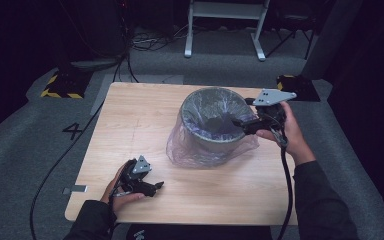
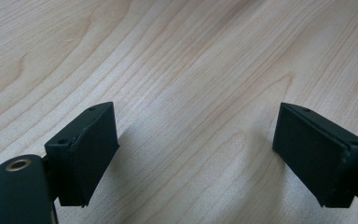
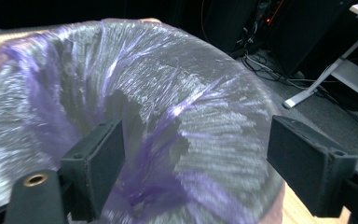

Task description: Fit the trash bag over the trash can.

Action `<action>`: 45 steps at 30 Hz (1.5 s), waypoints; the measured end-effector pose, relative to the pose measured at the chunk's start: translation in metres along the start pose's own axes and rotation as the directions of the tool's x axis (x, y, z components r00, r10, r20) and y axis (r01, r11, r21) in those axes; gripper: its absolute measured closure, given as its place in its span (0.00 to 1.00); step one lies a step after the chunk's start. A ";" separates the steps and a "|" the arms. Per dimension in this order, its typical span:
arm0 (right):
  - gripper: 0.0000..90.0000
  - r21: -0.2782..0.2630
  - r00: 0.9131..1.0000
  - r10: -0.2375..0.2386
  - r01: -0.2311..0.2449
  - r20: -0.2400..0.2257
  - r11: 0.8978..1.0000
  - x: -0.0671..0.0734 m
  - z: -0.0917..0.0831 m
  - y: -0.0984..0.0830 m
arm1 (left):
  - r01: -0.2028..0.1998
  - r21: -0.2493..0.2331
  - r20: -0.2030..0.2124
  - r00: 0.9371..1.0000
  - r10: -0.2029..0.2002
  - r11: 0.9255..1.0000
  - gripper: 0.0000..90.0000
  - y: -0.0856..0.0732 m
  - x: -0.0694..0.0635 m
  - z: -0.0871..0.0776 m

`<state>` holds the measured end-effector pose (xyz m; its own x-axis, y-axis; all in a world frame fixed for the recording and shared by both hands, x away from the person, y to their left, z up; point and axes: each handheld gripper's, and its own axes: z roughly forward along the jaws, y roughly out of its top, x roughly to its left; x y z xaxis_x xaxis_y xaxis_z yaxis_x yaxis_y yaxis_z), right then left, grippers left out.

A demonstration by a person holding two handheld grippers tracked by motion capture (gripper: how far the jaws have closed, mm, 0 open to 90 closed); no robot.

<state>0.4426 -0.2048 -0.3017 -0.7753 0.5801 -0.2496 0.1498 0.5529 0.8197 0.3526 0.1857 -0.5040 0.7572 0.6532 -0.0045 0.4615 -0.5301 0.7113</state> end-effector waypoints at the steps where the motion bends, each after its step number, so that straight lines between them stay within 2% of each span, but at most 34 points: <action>1: 0.21 0.005 1.000 -0.002 0.002 -0.006 1.000 -0.001 0.003 0.002 | 0.000 0.000 0.000 1.000 0.000 1.000 0.15 0.000 0.000 0.000; 2: 0.21 0.020 1.000 -0.007 0.007 -0.010 1.000 -0.002 0.009 0.005 | 0.000 0.000 0.000 1.000 0.000 1.000 0.15 0.000 0.000 0.000; 7: 0.22 0.012 0.999 -0.006 0.006 -0.041 1.000 -0.003 0.018 0.010 | 0.000 0.000 0.000 1.000 0.000 1.000 0.15 0.000 0.000 0.000; 11: 0.28 0.036 0.998 0.003 -0.001 -0.063 0.999 -0.004 0.030 0.012 | -0.001 0.000 0.001 1.000 0.001 1.000 0.15 0.000 0.000 0.000; 14: 0.29 0.037 0.996 0.011 -0.007 -0.093 0.999 -0.003 0.036 0.013 | -0.003 -0.001 0.007 1.000 0.003 1.000 0.16 -0.001 0.000 -0.001; 19: 0.29 0.051 0.994 0.001 0.004 -0.106 0.999 -0.001 0.041 0.014 | -0.003 -0.001 0.007 1.000 0.003 1.000 0.16 -0.001 0.000 -0.001; 27: 0.29 0.111 0.992 -0.005 0.019 -0.124 0.994 0.002 0.055 0.017 | -0.003 -0.001 0.007 1.000 0.003 1.000 0.16 -0.001 0.000 -0.001; 28: 0.29 0.134 0.992 -0.002 0.019 -0.128 0.991 0.002 0.059 0.016 | -0.004 -0.001 0.007 1.000 0.004 1.000 0.16 -0.001 0.000 -0.001; 32: 0.29 0.148 0.992 -0.007 0.026 -0.130 0.989 0.003 0.061 0.017 | -0.003 -0.001 0.007 1.000 0.003 1.000 0.16 -0.001 0.000 -0.001; 34: 0.28 0.180 0.992 -0.005 0.027 -0.124 0.983 0.003 0.063 0.017 | -0.003 -0.001 0.007 1.000 0.003 1.000 0.16 -0.001 0.000 -0.001; 37: 0.27 0.188 0.992 -0.010 0.035 -0.128 0.982 0.004 0.063 0.018 | -0.003 -0.001 0.007 1.000 0.003 1.000 0.16 -0.001 0.000 -0.001; 41: 0.26 0.225 0.992 -0.027 0.054 -0.123 0.973 0.005 0.063 0.020 | -0.004 -0.001 0.007 1.000 0.004 1.000 0.16 -0.001 0.000 -0.001; 43: 0.26 0.222 0.993 -0.032 0.057 -0.116 0.973 0.005 0.061 0.021 | -0.004 -0.001 0.007 1.000 0.004 1.000 0.16 -0.001 0.000 -0.001; 45: 0.27 0.171 0.993 -0.017 0.037 -0.119 0.985 0.003 0.054 0.026 | -0.003 -0.001 0.007 1.000 0.003 1.000 0.16 -0.001 0.000 -0.001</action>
<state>0.4773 -0.1563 -0.3089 -0.8453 0.4953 -0.2003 0.2234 0.6682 0.7096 0.3519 0.1863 -0.5040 0.7619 0.6477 -0.0071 0.4586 -0.5317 0.7120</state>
